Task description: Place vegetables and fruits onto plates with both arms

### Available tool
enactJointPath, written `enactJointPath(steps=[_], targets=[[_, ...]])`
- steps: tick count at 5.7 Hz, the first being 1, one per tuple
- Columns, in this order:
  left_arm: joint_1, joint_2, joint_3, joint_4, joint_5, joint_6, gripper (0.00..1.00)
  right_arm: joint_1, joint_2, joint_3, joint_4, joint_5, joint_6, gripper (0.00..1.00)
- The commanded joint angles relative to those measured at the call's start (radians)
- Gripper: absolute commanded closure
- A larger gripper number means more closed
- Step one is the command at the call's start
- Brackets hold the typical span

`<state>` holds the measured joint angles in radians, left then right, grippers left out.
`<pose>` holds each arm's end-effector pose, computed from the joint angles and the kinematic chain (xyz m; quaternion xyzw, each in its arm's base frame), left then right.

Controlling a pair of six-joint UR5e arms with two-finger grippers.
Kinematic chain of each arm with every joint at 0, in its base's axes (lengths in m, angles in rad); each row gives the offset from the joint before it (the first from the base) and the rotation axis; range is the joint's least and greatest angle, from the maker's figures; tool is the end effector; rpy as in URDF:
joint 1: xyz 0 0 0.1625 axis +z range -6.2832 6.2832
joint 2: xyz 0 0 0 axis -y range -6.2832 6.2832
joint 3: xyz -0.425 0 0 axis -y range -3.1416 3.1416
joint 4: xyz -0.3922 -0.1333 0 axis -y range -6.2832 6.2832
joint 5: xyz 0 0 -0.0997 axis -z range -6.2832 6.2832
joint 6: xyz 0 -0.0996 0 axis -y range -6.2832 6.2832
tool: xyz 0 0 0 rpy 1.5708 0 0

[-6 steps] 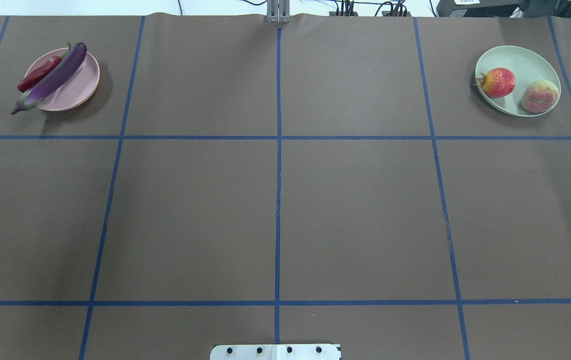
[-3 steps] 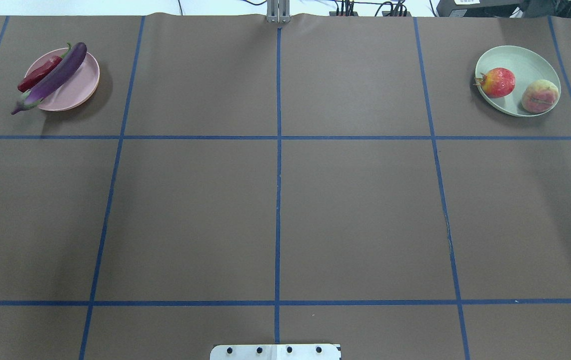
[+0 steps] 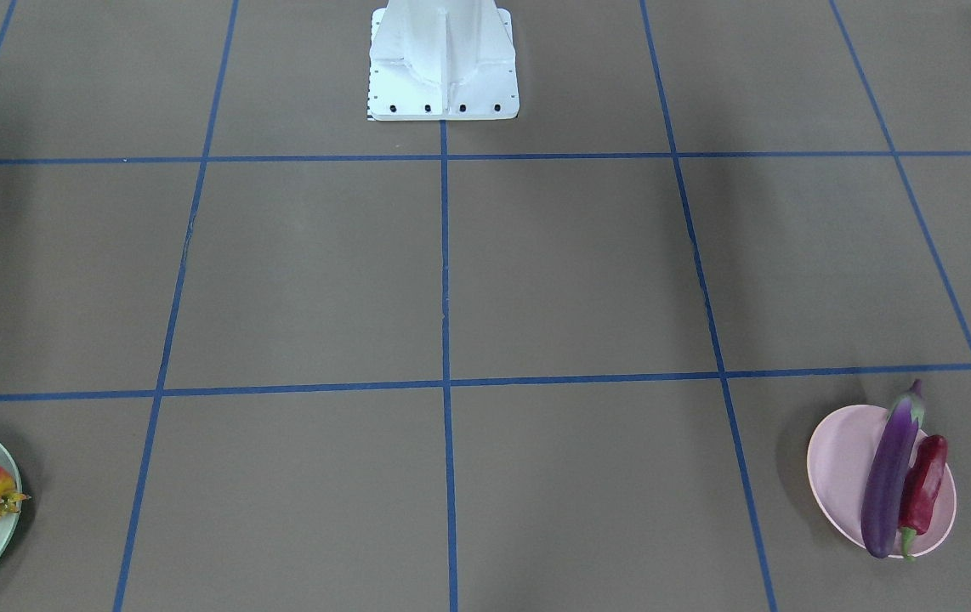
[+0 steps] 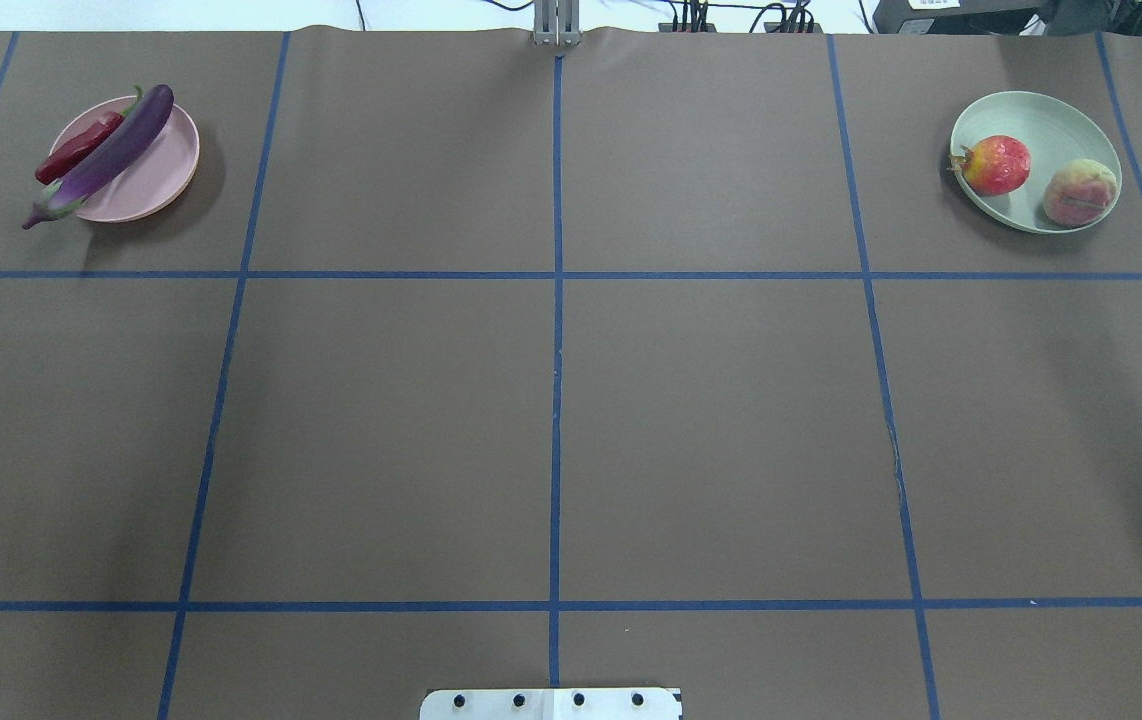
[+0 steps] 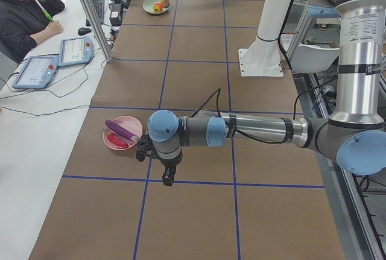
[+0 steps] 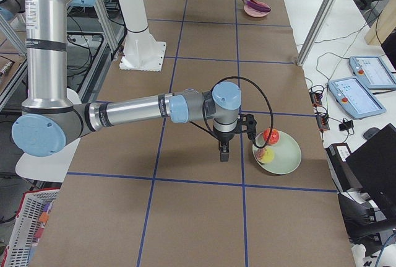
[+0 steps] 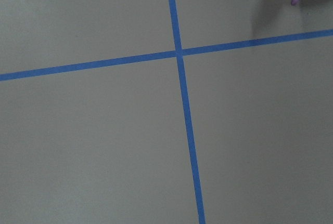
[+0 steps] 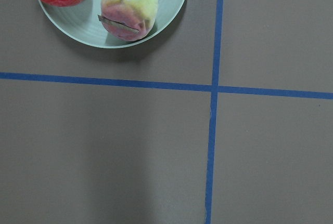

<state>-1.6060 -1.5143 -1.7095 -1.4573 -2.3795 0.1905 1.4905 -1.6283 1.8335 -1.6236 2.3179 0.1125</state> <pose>-0.0776 -0.4619 0.6265 0.0300 0.3925 0.0652 0.9170 0.0278 -0.4729 0.5640 0.0355 -0.3690 -0.0128 0.9287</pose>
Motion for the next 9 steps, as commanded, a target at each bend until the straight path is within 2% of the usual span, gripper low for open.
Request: enactJointPath(steps=[1,9], targets=[[0.0,0.008,-0.005,0.0,0.0,0.0,0.0,-0.003,0.001,0.003,-0.001,0.0,0.001,0.0],[-0.002,0.029,-0.024,0.0,0.002,0.0,0.0,-0.01,0.008,0.006,0.002,0.011,0.018,0.0]])
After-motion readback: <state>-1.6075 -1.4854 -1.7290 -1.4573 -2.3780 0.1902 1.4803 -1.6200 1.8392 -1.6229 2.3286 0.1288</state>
